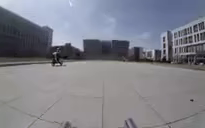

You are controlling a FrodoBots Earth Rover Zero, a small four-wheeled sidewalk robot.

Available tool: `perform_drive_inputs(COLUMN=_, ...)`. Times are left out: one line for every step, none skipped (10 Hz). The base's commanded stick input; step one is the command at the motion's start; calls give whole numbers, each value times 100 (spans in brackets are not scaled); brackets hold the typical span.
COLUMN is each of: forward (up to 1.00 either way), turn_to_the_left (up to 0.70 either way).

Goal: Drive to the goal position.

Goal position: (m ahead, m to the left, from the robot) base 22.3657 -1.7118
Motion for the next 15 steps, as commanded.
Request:
perform_drive_inputs(forward=85, turn_to_the_left=0)
perform_drive_inputs(forward=85, turn_to_the_left=0)
perform_drive_inputs(forward=85, turn_to_the_left=0)
perform_drive_inputs(forward=85, turn_to_the_left=0)
perform_drive_inputs(forward=85, turn_to_the_left=0)
perform_drive_inputs(forward=85, turn_to_the_left=0)
perform_drive_inputs(forward=85, turn_to_the_left=0)
perform_drive_inputs(forward=85, turn_to_the_left=0)
perform_drive_inputs(forward=85, turn_to_the_left=0)
perform_drive_inputs(forward=85, turn_to_the_left=0)
perform_drive_inputs(forward=85, turn_to_the_left=0)
perform_drive_inputs(forward=85, turn_to_the_left=0)
perform_drive_inputs(forward=85, turn_to_the_left=0)
perform_drive_inputs(forward=85, turn_to_the_left=0)
perform_drive_inputs(forward=85, turn_to_the_left=0)
